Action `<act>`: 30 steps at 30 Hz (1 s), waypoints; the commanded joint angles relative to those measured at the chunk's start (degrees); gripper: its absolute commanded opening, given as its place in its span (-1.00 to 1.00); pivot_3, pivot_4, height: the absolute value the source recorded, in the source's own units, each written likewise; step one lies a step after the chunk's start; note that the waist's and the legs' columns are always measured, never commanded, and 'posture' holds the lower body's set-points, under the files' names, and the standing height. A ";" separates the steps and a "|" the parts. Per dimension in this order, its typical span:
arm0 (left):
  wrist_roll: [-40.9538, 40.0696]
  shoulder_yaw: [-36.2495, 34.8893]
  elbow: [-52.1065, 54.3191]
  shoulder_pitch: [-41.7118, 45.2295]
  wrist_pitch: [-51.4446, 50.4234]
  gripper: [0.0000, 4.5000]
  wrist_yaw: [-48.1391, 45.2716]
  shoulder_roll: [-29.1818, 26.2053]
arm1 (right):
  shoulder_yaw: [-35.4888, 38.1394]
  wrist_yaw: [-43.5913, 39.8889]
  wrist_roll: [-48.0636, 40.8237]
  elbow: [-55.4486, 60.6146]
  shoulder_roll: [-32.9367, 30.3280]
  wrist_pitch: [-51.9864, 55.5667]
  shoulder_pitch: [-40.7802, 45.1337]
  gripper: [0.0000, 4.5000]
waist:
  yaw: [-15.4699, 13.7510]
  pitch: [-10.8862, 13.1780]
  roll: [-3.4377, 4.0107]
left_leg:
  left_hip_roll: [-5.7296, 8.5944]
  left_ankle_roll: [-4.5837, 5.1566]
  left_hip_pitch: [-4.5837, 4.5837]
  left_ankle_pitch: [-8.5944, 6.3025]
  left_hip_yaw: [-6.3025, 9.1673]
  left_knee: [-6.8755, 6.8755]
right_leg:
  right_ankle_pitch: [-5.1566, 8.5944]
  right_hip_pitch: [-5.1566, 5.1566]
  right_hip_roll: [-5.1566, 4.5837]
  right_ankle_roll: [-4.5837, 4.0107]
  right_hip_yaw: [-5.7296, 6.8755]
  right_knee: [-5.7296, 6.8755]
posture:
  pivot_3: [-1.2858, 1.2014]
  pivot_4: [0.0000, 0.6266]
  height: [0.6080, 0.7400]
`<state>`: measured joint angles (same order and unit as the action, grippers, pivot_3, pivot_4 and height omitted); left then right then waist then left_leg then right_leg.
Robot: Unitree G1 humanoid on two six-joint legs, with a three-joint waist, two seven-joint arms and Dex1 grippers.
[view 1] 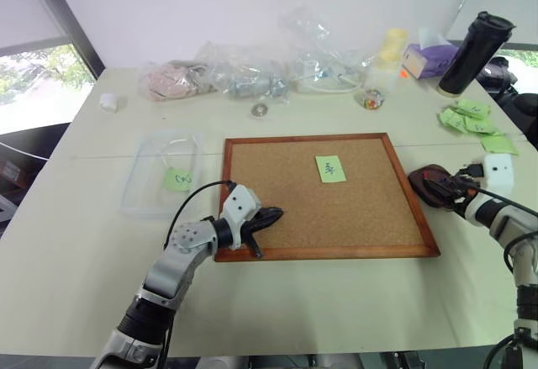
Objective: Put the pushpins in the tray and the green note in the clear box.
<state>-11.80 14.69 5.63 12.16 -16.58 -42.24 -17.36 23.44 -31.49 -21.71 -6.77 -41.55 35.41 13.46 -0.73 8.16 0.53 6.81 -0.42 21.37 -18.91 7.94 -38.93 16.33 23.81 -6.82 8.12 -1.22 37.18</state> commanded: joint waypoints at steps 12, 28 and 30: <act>0.36 0.60 -1.03 0.23 -0.56 -1.00 -0.11 0.13 | -17.78 10.72 1.96 12.14 13.21 13.28 15.10 0.56 | -0.17 0.01 -0.02 | 0.04 0.00 0.04 0.00 0.06 -0.07 | 0.00 0.02 -0.03 0.00 0.02 0.01 | 0.03 -0.52 0.86; 0.13 0.16 0.03 -1.12 -0.70 -1.00 1.15 0.02 | -23.58 17.54 7.52 11.36 21.90 16.02 18.82 0.98 | 0.17 0.01 -0.01 | 0.05 -0.01 0.05 0.01 0.06 0.00 | 0.00 0.10 -0.01 0.00 0.02 0.04 | 0.03 -0.52 0.86; 0.14 0.23 0.07 -1.22 -0.63 -1.00 1.20 0.08 | -23.52 17.77 7.58 11.44 22.35 16.72 18.93 0.98 | 0.16 0.00 -0.01 | 0.05 -0.01 0.05 0.01 0.07 0.00 | 0.00 0.11 -0.01 0.00 0.02 0.04 | 0.03 -0.52 0.86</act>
<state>-11.84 14.63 5.94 11.93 -16.76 -41.12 -17.27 -0.61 -13.96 -14.27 3.71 -19.65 52.13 31.28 -0.57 8.17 0.52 6.85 -0.43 21.42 -18.91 8.01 -38.93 16.33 23.93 -6.83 8.11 -1.19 37.22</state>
